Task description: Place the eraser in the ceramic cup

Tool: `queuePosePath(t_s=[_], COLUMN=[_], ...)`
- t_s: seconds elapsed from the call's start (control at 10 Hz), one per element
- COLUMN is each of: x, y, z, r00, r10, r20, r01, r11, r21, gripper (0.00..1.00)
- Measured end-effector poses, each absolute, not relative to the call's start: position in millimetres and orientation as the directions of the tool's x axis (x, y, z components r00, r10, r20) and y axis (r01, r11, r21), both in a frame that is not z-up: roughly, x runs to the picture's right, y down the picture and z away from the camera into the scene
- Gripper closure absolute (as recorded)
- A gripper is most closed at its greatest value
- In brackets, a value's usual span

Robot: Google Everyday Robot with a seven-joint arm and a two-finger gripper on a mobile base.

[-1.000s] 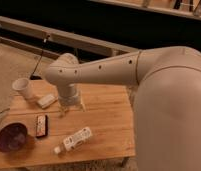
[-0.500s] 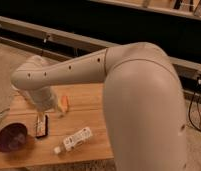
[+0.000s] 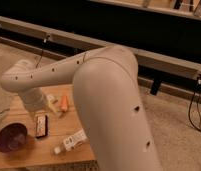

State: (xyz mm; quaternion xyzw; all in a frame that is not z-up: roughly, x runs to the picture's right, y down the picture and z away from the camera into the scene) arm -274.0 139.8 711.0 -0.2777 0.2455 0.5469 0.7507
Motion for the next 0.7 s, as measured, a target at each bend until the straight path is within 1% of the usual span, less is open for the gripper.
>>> queuePosePath(t_s=[0.3, 0.5, 0.7], x=[-285, -289, -291], y=[154, 165, 177], z=[725, 723, 721], r00=[0.237, 0.206, 0.133], r10=[0.682, 0.688, 0.712], r20=[-0.692, -0.696, -0.69], r01=[-0.965, -0.968, -0.979], r11=[0.247, 0.247, 0.204], r21=[-0.087, -0.042, 0.021], gripper=[0.35, 0.35, 0.35])
